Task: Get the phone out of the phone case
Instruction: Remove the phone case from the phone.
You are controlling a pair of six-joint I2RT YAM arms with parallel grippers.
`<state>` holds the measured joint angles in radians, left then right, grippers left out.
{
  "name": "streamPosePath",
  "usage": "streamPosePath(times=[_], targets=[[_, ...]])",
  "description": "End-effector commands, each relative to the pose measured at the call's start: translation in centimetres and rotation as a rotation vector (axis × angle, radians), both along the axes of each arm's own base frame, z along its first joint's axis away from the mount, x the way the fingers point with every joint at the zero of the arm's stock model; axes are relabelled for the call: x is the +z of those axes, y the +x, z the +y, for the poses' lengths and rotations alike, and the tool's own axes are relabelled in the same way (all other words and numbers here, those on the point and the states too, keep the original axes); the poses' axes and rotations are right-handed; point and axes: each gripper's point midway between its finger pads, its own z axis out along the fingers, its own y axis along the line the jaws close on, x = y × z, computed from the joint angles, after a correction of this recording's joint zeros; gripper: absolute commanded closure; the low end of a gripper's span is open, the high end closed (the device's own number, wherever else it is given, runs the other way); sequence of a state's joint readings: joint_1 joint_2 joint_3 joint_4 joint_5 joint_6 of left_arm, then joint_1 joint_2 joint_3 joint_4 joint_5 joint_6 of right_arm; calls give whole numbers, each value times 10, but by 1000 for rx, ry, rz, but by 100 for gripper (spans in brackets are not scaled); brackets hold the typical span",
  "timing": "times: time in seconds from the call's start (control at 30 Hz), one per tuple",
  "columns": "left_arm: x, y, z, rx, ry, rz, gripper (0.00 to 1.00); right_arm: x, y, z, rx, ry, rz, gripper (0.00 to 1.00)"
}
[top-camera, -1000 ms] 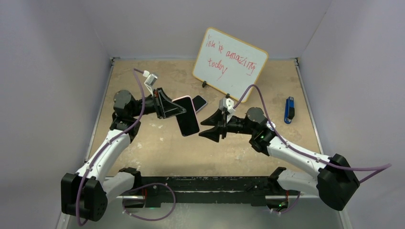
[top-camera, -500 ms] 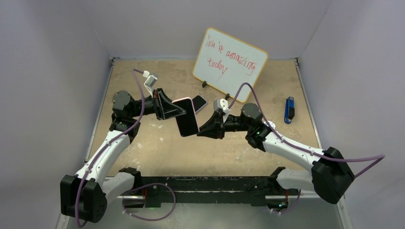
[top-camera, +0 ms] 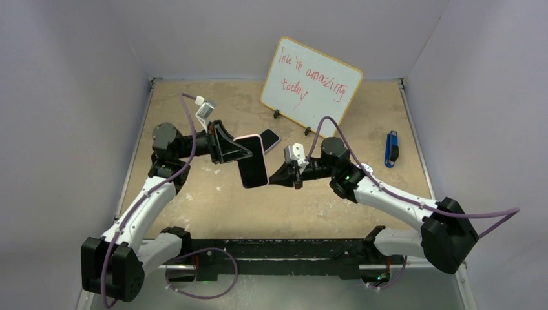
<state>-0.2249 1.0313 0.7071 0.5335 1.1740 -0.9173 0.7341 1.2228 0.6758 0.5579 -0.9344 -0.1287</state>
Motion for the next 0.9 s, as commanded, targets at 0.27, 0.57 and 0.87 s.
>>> streamPosePath(times=[0.27,0.57,0.87], targets=[[26,0,2,49,16,-144,100,14,8,5,6,2,-103,86],[33,5,4,90,42,-231,100,18,-9,-1,8,31,-18,59],[43,-6,5,73,19,-279,100,27,1,10,-20,57,38,55]])
